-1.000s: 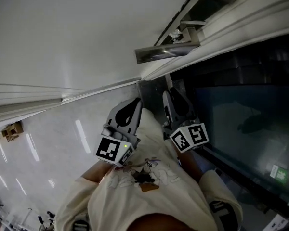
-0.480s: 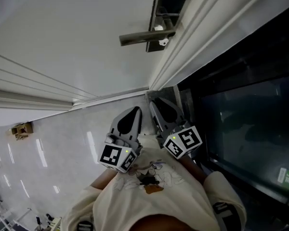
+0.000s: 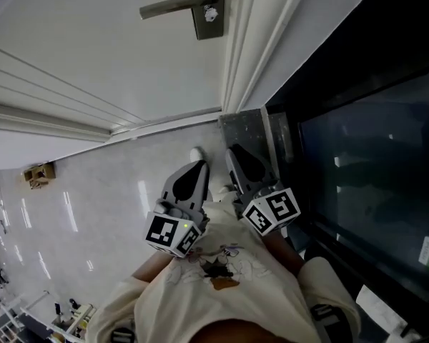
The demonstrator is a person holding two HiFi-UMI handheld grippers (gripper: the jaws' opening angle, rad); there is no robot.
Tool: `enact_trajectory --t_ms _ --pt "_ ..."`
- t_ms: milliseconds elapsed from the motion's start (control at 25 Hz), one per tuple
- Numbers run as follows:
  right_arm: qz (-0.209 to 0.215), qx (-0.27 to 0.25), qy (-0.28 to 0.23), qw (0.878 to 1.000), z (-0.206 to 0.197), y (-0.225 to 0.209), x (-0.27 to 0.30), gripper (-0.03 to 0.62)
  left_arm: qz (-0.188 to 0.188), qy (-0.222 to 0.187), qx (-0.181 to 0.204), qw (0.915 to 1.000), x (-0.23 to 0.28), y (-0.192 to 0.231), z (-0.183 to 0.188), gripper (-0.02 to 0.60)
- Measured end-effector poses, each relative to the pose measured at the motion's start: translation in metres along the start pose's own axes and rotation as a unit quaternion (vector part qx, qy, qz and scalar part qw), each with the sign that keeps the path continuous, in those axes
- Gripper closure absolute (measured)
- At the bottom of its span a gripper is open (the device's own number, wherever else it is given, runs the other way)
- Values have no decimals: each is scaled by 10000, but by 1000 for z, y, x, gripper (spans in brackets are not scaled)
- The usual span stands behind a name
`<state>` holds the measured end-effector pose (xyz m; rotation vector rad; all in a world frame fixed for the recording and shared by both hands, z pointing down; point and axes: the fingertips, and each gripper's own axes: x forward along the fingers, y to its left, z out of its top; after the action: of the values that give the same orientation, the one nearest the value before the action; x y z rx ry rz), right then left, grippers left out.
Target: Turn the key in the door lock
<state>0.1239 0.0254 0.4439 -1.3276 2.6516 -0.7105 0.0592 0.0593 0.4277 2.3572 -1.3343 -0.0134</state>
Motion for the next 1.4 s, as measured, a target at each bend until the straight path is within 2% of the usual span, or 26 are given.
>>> enact_trajectory --t_ms 120,240,480,640,840,1040,1400 --pt "-2 136 61 9999 -10 11 -15 544 18 108 -10 9999 -20 -11 -10 577" --pt "-76 141 -131 9998 -5 31 -26 557 -114 148 121 9998 -32 -15 -7 577" --pt "-291 46 -439 9986 5 57 -30 581 -375 -25 291 9989 -48 -13 12 577" --pt "-291 -296 -499 9979 7 80 -26 586 -422 -117 299 9986 -61 -8 15 577" --pt "-143 -481 -292 9983 -10 104 -23 588 -460 -137 291 9984 -74 -6 11 577" --pt "-78 -481 -244 9985 -18 109 -24 588 -428 -188 326 9984 -78 -3 16 577" --pt "-229 -525 -281 9980 -12 97 -29 588 -405 -232 417 9980 -82 -2 19 577"
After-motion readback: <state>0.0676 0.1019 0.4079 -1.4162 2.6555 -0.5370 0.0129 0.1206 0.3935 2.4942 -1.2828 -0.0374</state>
